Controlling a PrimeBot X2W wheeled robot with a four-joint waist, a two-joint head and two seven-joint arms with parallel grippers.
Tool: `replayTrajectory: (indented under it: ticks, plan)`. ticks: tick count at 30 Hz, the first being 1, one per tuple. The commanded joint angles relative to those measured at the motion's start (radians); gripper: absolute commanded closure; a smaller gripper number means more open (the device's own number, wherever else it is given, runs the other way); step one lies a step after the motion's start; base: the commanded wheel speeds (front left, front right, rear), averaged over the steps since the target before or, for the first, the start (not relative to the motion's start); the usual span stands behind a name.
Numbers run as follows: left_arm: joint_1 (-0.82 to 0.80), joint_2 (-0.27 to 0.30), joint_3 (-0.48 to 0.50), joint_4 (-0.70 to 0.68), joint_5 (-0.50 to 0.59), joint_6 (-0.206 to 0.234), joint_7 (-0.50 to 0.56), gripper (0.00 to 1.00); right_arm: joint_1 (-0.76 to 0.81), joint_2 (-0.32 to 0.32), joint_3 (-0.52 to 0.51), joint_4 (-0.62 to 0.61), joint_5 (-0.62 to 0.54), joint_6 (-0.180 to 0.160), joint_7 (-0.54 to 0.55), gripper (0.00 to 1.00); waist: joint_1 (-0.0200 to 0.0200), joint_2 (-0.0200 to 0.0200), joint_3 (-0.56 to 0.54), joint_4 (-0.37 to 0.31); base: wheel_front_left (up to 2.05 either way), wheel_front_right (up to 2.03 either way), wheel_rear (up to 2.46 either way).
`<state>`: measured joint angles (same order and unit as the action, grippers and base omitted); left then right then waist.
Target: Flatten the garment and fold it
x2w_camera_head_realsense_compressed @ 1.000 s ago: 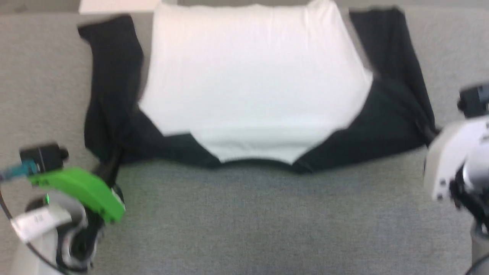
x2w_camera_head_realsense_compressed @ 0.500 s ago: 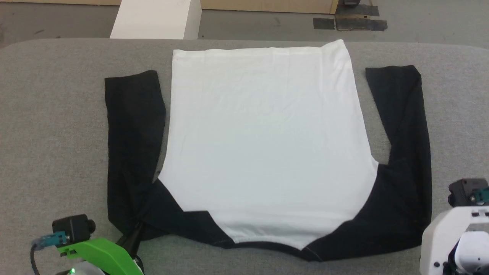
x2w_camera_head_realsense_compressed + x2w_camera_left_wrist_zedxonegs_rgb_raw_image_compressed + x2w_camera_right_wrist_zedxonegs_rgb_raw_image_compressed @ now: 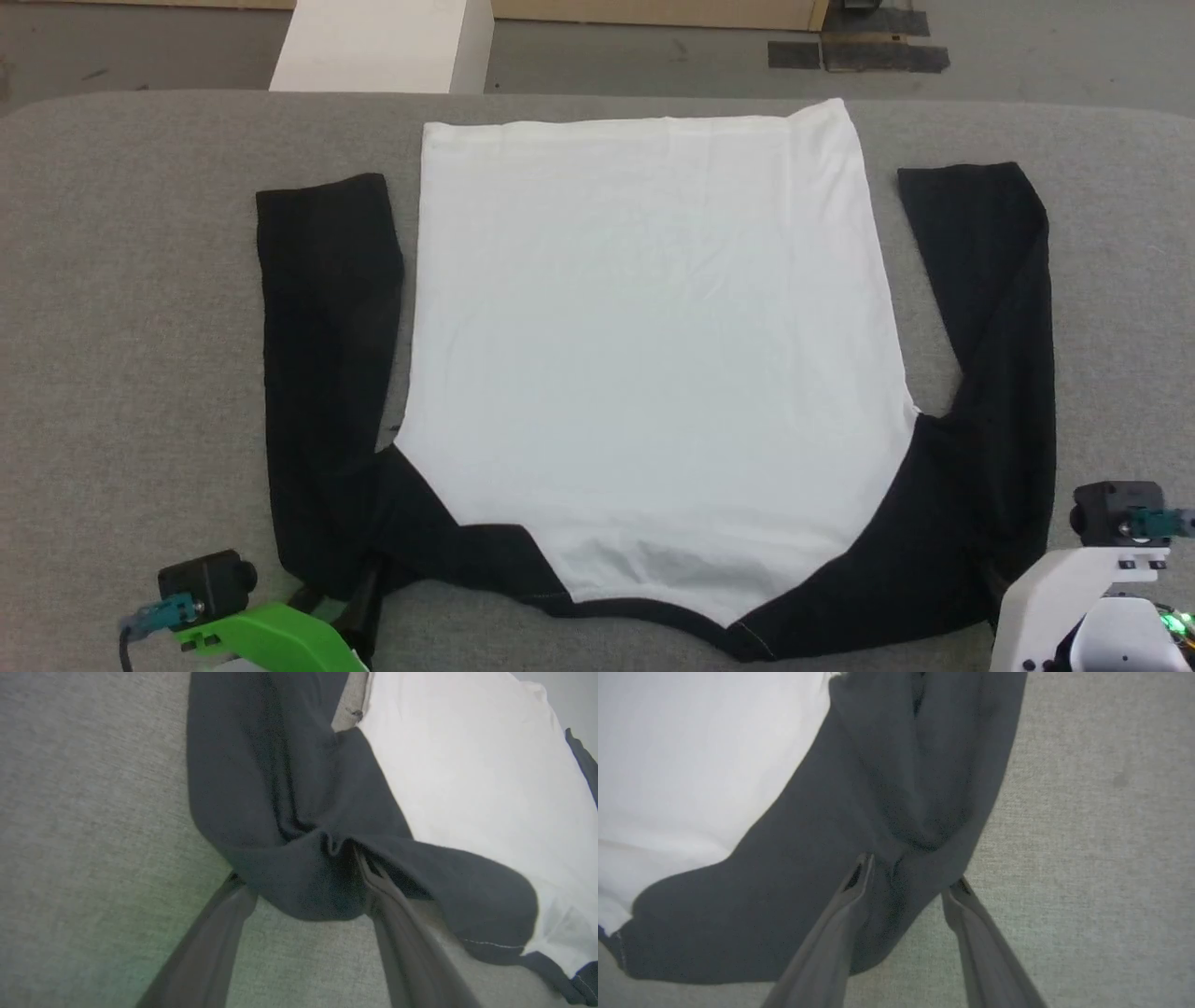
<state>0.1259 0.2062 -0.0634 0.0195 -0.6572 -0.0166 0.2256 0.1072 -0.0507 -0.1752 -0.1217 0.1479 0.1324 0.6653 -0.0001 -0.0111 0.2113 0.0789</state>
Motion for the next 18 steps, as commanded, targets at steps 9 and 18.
replayTrajectory:
  ticks: [9,18]
  plan:
    - [0.009,0.033,0.043,-0.015,0.103,0.036,-0.166,0.0,0.02,0.0,-0.076,0.014,0.008,-0.002,-0.383,0.0,0.0001,0.0111,-0.044,0.022,0.0,0.0,0.0]
    - [-0.119,0.103,0.102,-0.005,0.145,0.007,-0.308,0.0,-0.021,0.0,-0.004,0.035,0.013,-0.002,-0.749,0.0,0.0001,0.0111,0.007,-0.019,0.0,0.0,0.0]
